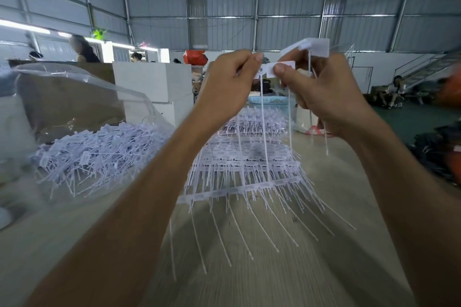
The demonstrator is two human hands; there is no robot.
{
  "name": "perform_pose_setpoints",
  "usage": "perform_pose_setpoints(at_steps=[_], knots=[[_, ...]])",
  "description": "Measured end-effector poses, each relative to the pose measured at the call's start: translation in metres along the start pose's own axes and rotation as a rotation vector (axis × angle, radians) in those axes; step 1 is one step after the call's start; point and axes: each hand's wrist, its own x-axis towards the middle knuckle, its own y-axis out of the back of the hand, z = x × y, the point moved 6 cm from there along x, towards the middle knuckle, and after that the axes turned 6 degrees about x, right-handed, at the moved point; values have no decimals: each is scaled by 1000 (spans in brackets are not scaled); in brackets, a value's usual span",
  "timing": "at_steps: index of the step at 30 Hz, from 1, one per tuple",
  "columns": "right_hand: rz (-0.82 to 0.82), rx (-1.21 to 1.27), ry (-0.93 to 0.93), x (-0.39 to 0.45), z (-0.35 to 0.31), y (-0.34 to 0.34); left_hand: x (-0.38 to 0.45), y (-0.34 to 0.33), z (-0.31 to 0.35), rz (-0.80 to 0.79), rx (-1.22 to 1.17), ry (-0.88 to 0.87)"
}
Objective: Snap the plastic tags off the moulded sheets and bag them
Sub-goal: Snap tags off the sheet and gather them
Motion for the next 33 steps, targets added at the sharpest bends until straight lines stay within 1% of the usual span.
perform_pose_setpoints(at_steps=[3,5,7,9,11,12,14,16,20,22,24,25,27,29,31,33], knots=[[-3,-249,79,1,-3,-6,1,4,-3,-19,10,50],[1,-340,148,1,-6,-10,0,6,-6,-33,-9,81],[8,-429,276,0,-12,-14,0,6,-8,-44,-30,108],[14,-556,453,-4,-18,-19,0,5,-10,-48,-82,154],[42,-595,553,-8,-19,-22,0,5,-11,-44,-136,188],[69,-545,539,-8,-16,-22,-1,6,-11,-40,-145,184],[100,-319,368,-5,-7,-17,-1,8,-6,-30,-127,142],[91,-123,186,-4,3,-16,-1,8,0,-27,-102,101],[37,81,-30,-3,23,-13,-1,7,3,-27,-68,69],[-20,196,-136,-3,35,-15,-1,7,1,-22,-63,61],[-83,319,-229,-3,44,-18,0,8,-2,3,-4,41],[-102,361,-273,-3,48,-19,0,9,-2,19,64,14],[-126,366,-378,-5,57,-20,-2,6,0,26,303,-77],[-136,282,-468,-8,65,-18,-7,-1,7,31,620,-223],[-124,190,-487,-9,69,-14,-12,-6,15,66,753,-381],[-89,146,-459,-8,69,-10,-15,-6,21,100,799,-460]])
